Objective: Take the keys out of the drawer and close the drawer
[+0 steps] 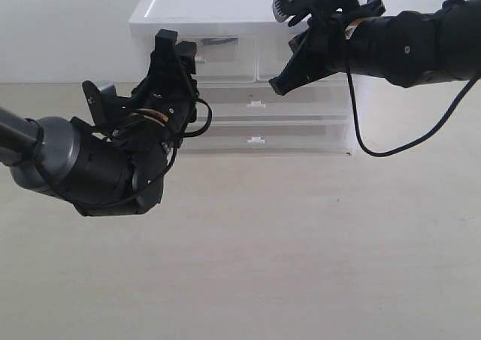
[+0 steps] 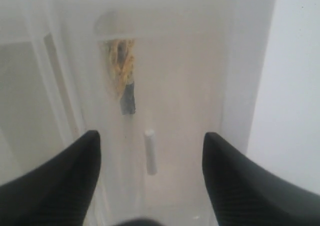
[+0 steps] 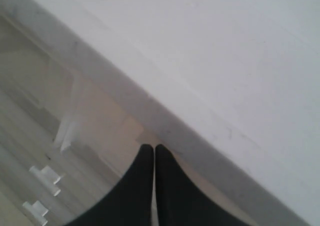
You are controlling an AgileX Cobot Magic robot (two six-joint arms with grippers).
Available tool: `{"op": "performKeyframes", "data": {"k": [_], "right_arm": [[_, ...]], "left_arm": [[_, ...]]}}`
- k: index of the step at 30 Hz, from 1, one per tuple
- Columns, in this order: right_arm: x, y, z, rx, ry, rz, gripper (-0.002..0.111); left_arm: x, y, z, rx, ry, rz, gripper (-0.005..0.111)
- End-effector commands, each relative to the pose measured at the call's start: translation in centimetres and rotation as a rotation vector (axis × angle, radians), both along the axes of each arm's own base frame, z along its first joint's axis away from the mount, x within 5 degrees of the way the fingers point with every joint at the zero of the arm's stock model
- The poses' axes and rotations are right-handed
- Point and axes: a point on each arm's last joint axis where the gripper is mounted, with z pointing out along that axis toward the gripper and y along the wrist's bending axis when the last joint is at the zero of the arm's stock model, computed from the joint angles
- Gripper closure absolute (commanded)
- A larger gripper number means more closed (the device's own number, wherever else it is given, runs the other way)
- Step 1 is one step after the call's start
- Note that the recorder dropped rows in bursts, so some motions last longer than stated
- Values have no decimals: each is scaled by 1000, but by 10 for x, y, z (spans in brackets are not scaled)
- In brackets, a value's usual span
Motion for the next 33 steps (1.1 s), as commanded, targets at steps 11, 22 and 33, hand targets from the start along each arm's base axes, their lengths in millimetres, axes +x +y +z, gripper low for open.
{"op": "performKeyframes", "data": {"k": [11, 22, 33], "right_arm": [[6, -4, 10, 38, -61, -30, 109], [6, -4, 10, 39, -63, -30, 109], [6, -4, 10, 40, -66, -30, 109]], "left_arm": [[10, -4, 7, -4, 19, -18, 50], [16, -3, 10, 10, 34, 9, 50], [20, 3, 10, 15, 31, 18, 95]]}}
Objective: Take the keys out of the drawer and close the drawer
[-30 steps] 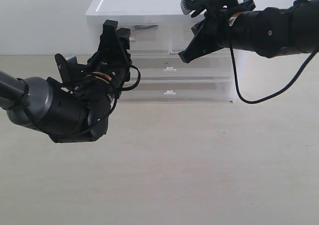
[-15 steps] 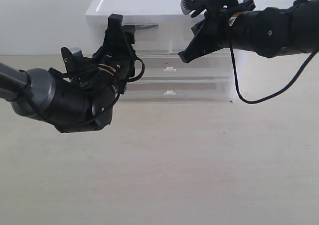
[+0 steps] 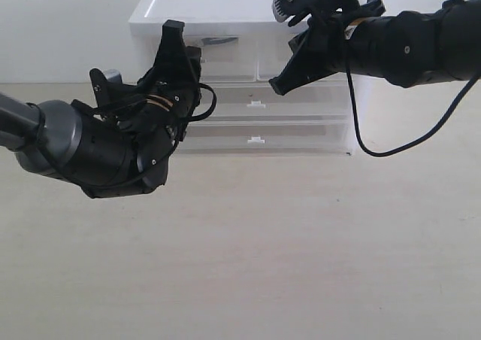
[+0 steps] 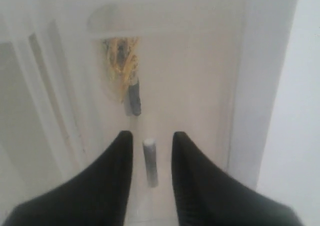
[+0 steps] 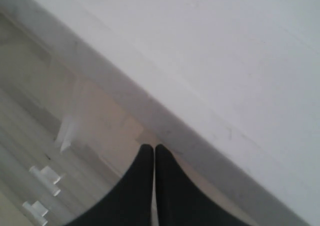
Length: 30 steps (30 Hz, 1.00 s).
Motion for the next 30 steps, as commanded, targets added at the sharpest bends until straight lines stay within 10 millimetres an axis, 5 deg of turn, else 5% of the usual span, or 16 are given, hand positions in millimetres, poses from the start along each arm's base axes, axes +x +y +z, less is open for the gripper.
{"op": "performKeyframes", "data": {"k": [1, 30], "right_arm": [[6, -4, 10, 40, -66, -30, 109], [6, -4, 10, 35, -68, -28, 109]], "left_arm": [[5, 6, 4, 3, -18, 19, 99], [-11, -8, -4, 65, -55, -147, 102]]}}
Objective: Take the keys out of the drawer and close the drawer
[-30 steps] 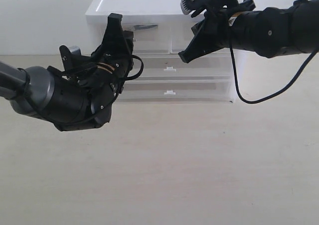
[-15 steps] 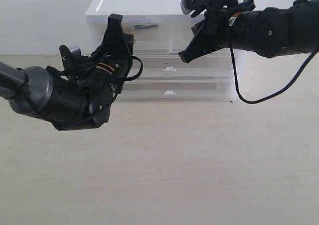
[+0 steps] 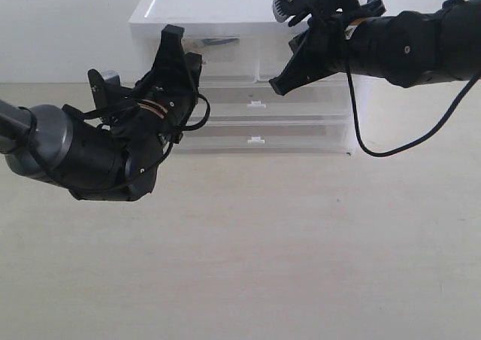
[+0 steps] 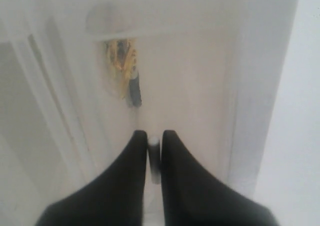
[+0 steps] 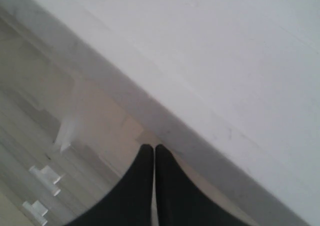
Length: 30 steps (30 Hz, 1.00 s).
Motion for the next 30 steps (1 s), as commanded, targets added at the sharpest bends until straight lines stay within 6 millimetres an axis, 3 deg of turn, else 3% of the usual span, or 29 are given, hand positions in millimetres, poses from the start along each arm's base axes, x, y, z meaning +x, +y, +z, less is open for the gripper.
{"op": "performKeyframes", "data": {"k": [1, 15, 30], "right_arm": [[6, -4, 10, 34, -68, -27, 109], [6, -4, 10, 27, -71, -25, 109], [6, -4, 10, 21, -74, -22, 109]], "left_arm": [[-9, -11, 1, 26, -39, -67, 102], [-34, -19, -10, 21, -46, -82, 102], [-45, -32, -10, 16, -49, -122, 102]]}}
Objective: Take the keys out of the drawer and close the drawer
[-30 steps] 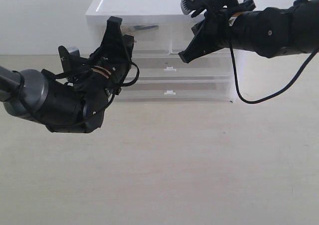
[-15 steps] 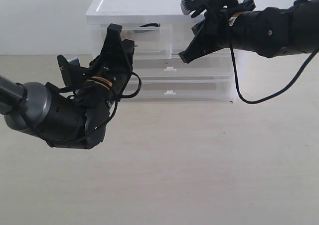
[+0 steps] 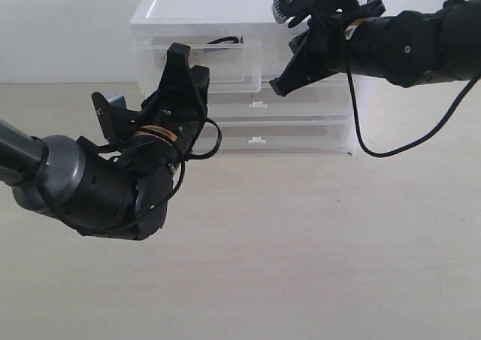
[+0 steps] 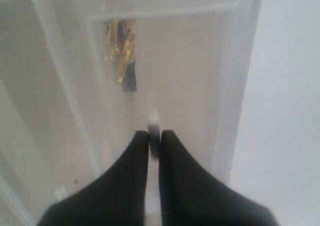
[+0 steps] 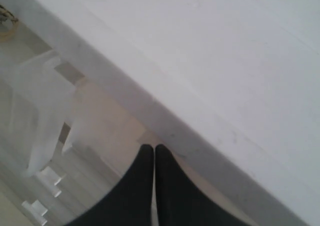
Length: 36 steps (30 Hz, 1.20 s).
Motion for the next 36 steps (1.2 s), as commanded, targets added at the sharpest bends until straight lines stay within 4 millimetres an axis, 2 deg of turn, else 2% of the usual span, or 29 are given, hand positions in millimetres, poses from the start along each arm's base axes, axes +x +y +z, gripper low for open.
{"op": "performKeyframes", "data": {"k": [1, 11, 24, 28, 33, 36], "right_arm": [[6, -4, 11, 30, -74, -25, 109], [6, -4, 11, 28, -75, -24, 109], [6, -4, 11, 27, -73, -24, 109], [6, -4, 11, 29, -72, -25, 109], [6, -4, 11, 30, -74, -25, 109], [6, -4, 11, 29, -72, -25, 109]], "left_arm": [[-11, -16, -1, 41, -11, -108, 102], [-21, -2, -9, 52, 0, -64, 102], [-22, -1, -8, 56, -20, -73, 102], [-22, -3, -8, 63, -27, -94, 84], [-21, 0, -8, 52, -17, -60, 53], [-19, 6, -10, 28, 5, 8, 52]]}}
